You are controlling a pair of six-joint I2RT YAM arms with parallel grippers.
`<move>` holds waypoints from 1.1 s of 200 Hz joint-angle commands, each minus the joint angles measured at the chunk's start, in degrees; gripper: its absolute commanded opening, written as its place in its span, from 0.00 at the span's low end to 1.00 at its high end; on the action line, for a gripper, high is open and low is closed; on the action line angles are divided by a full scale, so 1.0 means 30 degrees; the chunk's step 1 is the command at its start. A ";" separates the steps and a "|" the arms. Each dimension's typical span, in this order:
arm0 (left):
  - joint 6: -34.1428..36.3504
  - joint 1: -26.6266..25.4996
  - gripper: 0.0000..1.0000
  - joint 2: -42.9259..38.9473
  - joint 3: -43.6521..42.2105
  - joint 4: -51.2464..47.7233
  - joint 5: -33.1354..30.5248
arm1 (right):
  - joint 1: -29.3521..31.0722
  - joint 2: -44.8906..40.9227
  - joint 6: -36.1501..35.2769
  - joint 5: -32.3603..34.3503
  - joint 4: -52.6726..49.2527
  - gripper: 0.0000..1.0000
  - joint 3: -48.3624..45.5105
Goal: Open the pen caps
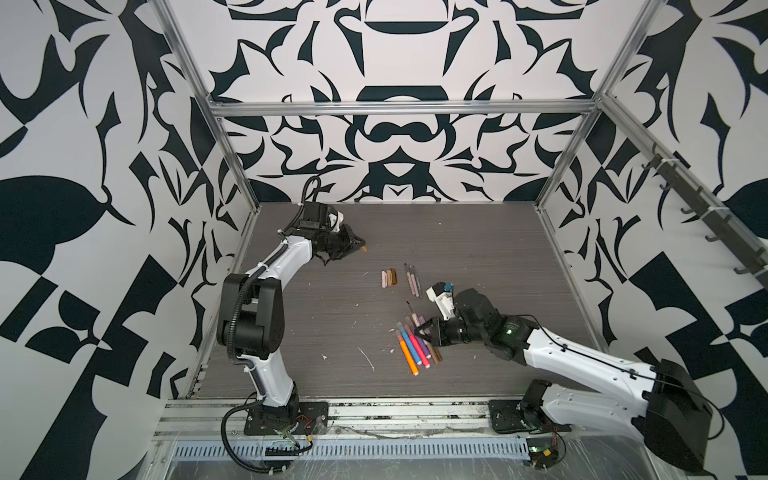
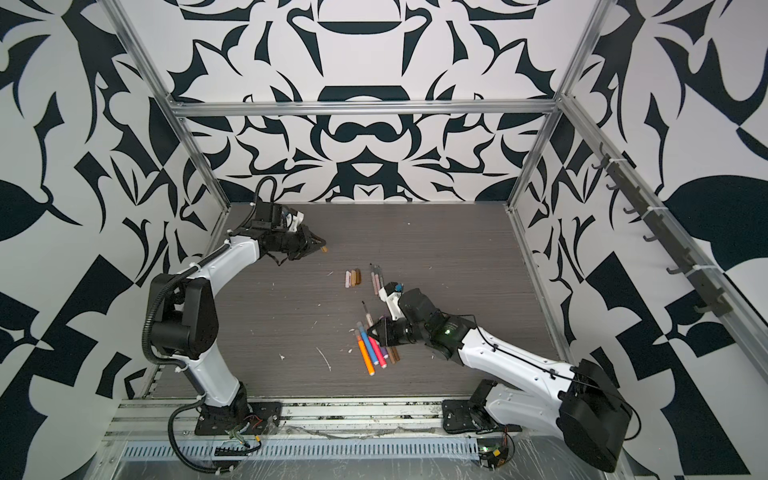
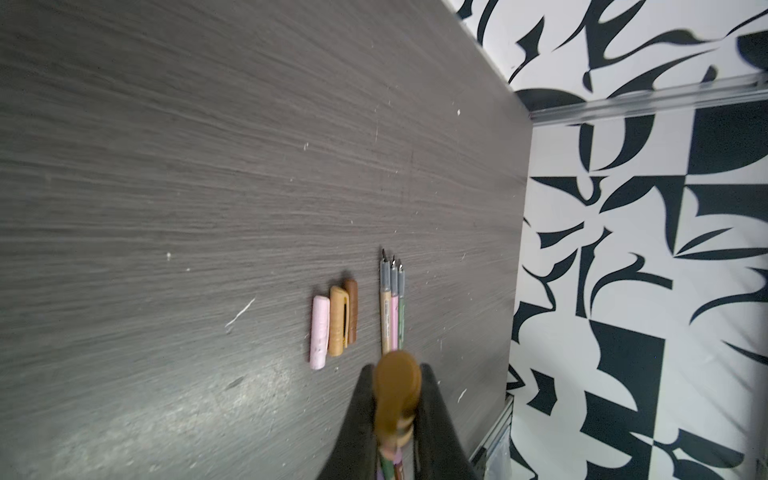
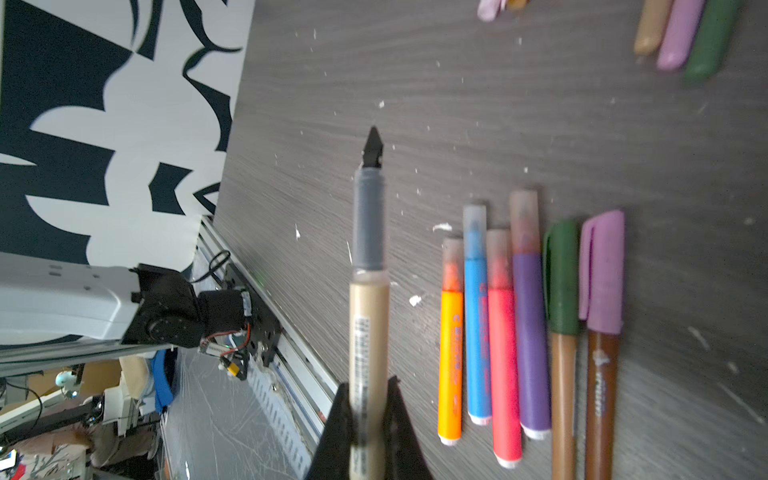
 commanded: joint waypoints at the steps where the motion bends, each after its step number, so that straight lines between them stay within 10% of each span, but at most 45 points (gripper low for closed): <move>1: 0.1591 0.0017 0.00 0.0618 -0.0190 -0.1402 -0.1328 | -0.0515 -0.0464 -0.1400 0.1536 -0.2386 0.00 0.1418; 51: 0.2750 -0.0653 0.00 0.3246 0.0520 -0.2865 -0.2030 | -0.4340 -0.0128 -0.2676 0.2166 -0.3321 0.00 0.1104; 111: 0.2765 -0.1342 0.09 0.5826 0.2140 -0.3031 -0.1203 | -0.8224 0.6688 -0.4920 -0.0395 -0.0599 0.00 0.2909; 220: 0.3190 -0.2316 0.11 0.7109 0.3054 -0.3779 -0.0891 | -0.8864 1.4882 -0.4765 -0.3307 0.0810 0.00 0.8242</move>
